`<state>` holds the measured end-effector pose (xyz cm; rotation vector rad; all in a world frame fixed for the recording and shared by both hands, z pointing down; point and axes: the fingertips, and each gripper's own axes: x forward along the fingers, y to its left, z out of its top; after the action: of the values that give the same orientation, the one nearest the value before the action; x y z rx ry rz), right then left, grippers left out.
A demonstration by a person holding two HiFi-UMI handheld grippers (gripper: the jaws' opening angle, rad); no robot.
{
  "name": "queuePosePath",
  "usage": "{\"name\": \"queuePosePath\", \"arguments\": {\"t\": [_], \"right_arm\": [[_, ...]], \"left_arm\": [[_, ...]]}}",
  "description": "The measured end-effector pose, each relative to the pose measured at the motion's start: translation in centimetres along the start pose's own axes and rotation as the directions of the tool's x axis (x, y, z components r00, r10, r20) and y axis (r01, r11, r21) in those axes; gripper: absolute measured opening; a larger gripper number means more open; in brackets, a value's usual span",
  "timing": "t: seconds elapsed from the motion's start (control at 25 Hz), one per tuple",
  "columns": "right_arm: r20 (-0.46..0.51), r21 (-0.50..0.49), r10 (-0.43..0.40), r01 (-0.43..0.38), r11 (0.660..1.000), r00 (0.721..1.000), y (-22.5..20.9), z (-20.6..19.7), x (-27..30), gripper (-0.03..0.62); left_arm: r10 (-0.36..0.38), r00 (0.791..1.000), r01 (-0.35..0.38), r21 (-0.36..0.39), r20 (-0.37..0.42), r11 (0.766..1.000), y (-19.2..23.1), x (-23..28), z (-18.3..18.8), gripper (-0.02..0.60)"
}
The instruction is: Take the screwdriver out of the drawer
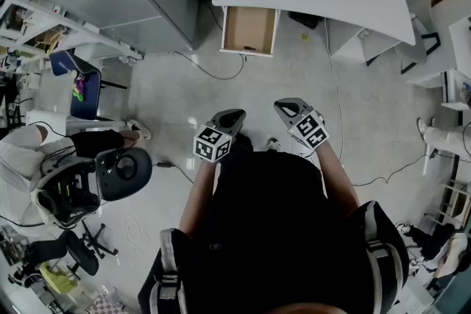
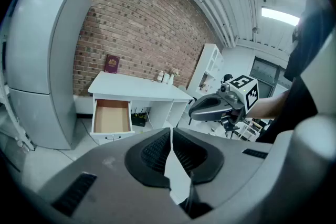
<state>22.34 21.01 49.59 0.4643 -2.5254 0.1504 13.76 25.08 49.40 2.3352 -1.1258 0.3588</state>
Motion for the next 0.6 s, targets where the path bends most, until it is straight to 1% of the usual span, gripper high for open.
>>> {"name": "queuePosePath", "arguments": {"t": [0.16,0.32,0.44,0.6], "right_arm": [[0.018,0.030,-0.010,0.009,0.999,1.000,0.1,-0.8,-2.3,0.055],[0.045,0.040,-0.006,0.004,0.999,0.999,0.1,-0.8,-3.7,0.055],[0.051,0.035,-0.004,0.002,0.999,0.999,0.2,-1.4,-4.2,0.055],[0.036,0.033,-0.009,0.007,0.999,0.999,0.6,-2.0,-4.3,0.055]], "left_arm": [[0.008,1.000,-0.009,0.035,0.013,0.999,-2.4,0.0,0.1,0.021],[0.035,0.999,-0.037,0.069,0.042,0.997,-3.8,-0.3,0.9,0.021],[0.040,0.998,-0.044,0.077,0.055,0.996,-4.8,-0.2,1.1,0.022],[0.037,0.998,-0.040,0.072,0.047,0.997,-5.2,-0.4,0.5,0.021]]}}
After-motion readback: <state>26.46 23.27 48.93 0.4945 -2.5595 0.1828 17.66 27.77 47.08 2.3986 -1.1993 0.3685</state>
